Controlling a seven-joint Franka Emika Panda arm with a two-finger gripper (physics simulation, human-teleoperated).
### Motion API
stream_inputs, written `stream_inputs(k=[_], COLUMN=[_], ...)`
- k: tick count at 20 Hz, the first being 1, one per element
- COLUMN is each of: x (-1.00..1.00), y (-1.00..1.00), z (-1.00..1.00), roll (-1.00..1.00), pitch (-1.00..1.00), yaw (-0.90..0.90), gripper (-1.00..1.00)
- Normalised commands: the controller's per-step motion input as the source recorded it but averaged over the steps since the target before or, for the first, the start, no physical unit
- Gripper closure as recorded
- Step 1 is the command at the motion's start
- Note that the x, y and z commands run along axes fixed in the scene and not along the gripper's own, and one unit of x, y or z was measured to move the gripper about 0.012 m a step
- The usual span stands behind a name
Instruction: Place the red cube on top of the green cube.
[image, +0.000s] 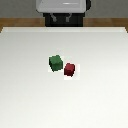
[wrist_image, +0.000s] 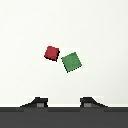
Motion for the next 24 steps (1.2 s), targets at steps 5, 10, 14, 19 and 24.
stream_inputs(k=[5,10,14,19,24], x=[0.0,0.4,0.75,0.0,0.6], y=[0.0,0.0,0.0,0.0,0.0], z=[0.0,0.0,0.0,0.0,0.0], roll=[0.0,0.0,0.0,0.0,0.0], pitch=[0.0,0.0,0.0,0.0,0.0], yaw=[0.0,0.0,0.0,0.0,0.0], gripper=[-1.0,-1.0,-1.0,-1.0,-1.0])
